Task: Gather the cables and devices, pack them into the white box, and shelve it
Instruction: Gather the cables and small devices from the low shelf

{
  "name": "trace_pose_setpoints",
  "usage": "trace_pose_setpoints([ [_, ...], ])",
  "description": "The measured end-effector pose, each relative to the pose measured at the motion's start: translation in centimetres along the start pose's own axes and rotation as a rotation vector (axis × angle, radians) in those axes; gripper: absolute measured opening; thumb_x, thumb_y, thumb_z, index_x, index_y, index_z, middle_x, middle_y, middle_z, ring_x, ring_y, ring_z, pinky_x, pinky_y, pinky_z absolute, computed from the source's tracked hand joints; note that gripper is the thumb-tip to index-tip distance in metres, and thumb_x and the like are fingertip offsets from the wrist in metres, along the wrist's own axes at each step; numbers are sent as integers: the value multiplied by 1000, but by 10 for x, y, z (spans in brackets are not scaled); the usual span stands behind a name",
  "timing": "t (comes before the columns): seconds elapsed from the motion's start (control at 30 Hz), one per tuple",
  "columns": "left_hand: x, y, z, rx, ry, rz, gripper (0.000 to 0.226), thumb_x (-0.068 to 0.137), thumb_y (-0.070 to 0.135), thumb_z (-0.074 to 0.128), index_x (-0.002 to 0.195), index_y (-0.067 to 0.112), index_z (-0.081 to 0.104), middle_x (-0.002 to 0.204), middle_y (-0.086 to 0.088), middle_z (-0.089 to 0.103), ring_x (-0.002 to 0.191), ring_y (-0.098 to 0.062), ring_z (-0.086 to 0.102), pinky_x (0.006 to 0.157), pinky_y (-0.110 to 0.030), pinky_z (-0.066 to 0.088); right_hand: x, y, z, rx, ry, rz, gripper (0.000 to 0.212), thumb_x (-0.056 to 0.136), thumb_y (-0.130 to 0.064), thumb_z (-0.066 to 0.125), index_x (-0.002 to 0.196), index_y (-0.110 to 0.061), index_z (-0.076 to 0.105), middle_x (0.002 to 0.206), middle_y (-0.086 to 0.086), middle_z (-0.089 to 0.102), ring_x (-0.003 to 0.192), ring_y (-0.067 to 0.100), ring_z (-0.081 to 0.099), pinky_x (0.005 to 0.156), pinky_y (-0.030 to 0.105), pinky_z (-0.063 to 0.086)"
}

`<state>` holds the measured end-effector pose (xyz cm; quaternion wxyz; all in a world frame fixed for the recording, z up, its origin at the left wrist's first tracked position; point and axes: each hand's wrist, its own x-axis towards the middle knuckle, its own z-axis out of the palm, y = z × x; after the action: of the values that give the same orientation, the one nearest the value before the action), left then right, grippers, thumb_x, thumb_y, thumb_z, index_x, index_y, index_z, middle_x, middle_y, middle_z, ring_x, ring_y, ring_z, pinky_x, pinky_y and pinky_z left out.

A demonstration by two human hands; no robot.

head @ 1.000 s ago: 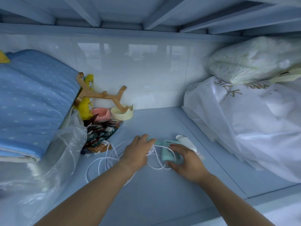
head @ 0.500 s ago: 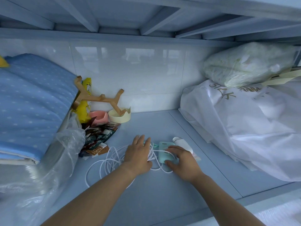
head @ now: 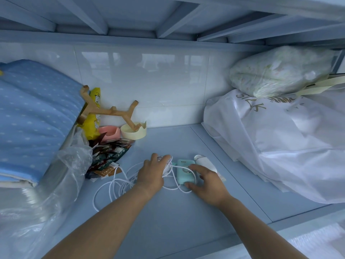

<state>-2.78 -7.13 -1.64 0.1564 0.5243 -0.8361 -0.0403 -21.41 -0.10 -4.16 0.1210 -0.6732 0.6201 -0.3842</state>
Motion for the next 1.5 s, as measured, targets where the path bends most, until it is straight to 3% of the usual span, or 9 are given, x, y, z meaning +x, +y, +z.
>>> trace_pose_setpoints([
  [0.23,15,34,-27,-35,187,48,77,78,-3,53,137,39,27,138,-4,31,115,-29,41,73,-33,42,6,3,-23,79,49,-16,49,62,-52,75,105,-36,59,98,-22,60,88,-6,56,74,-2,38],
  [0.5,22,65,-1,40,6,-73,68,80,4,54,134,37,30,130,-5,33,109,-33,42,76,-36,44,12,25,-48,57,35,-8,52,68,-41,76,115,-31,58,101,-23,56,89,0,56,73,0,38],
  [0.67,31,62,2,-53,-89,-200,62,74,35,56,132,36,33,122,-5,39,108,-33,46,79,-34,39,14,38,-54,80,-35,-2,31,78,-26,60,105,-42,60,99,-26,59,83,-9,54,68,-3,36],
  [0.77,35,69,4,-138,-118,-274,71,68,58,48,134,35,33,127,-3,38,115,-33,40,84,-38,38,19,46,-56,121,-67,-5,44,85,-11,44,93,-52,60,97,-17,67,83,-7,60,66,2,42],
  [0.87,34,79,8,-76,-101,-256,93,52,75,48,134,33,32,133,-2,34,121,-32,33,90,-42,41,24,53,-56,109,-96,-24,46,83,-3,42,95,-41,64,93,-1,72,72,2,65,61,7,46],
  [1.0,35,91,11,86,-98,-264,108,45,78,64,136,29,29,135,-5,29,125,-34,27,91,-49,41,29,63,-56,52,-124,-69,25,86,-13,56,108,-21,64,109,1,68,97,15,62,79,15,46],
  [1.13,40,100,13,149,-96,-354,103,48,67,72,134,29,31,136,-9,24,123,-37,27,88,-47,42,32,67,-54,0,-180,-105,42,80,-28,67,121,-24,57,131,-9,54,119,9,50,90,3,30],
  [1.3,44,100,23,86,-53,-329,98,52,51,76,135,34,26,133,-7,20,121,-34,25,82,-43,45,29,74,-54,2,-271,-109,60,76,-28,63,133,-31,43,145,-12,35,132,2,33,109,24,30],
  [1.5,44,80,17,79,-104,-156,108,51,49,78,141,38,19,139,-6,24,118,-33,39,92,-39,44,29,86,-59,-65,-322,-141,69,76,-30,65,139,-22,36,150,-10,26,136,5,28,109,19,24],
])
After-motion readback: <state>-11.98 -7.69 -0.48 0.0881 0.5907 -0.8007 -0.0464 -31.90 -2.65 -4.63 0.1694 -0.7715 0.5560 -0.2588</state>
